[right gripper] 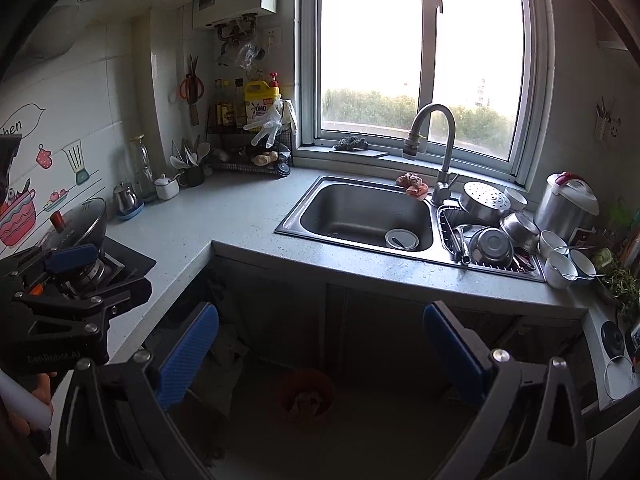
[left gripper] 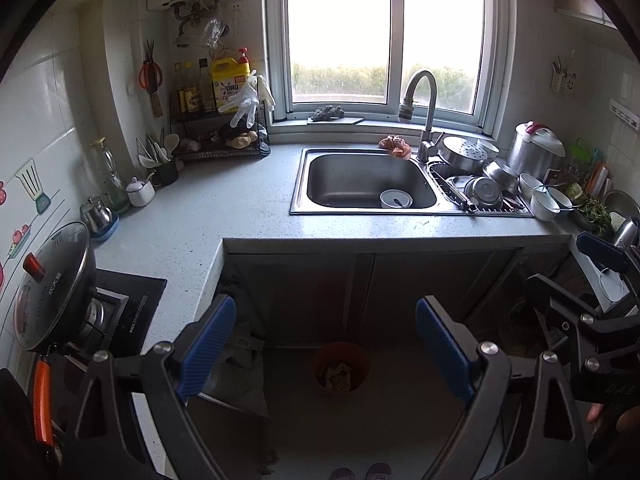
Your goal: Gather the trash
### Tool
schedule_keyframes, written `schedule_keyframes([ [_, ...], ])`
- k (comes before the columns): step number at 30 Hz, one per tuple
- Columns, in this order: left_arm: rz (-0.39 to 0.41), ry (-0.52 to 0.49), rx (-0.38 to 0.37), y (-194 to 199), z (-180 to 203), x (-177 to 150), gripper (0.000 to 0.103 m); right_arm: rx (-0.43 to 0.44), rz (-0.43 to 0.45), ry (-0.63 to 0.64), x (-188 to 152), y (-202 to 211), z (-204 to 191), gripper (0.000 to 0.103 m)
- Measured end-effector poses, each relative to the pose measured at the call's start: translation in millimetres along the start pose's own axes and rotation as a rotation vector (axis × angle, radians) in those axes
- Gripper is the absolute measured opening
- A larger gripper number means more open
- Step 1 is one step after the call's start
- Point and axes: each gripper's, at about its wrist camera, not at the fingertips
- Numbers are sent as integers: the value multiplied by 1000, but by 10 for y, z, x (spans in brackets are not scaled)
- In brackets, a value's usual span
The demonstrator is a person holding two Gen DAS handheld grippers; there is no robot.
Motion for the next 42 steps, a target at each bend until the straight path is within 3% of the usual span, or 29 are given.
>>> schedule_keyframes([
  [25, -60, 2, 20, -126, 17, -148, 90, 35, -70, -24, -99, -62, 65, 103],
  [42, -45, 10, 32, -115, -54, -180, 90, 48, -90, -36, -118, -93, 54, 102],
])
Point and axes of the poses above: each gripper's, at about its wrist camera, not at the fingertips, and y roughly against the way its jaws point, z to its right, x to its top, and after that the axes turned 5 degrees about y, right-handed
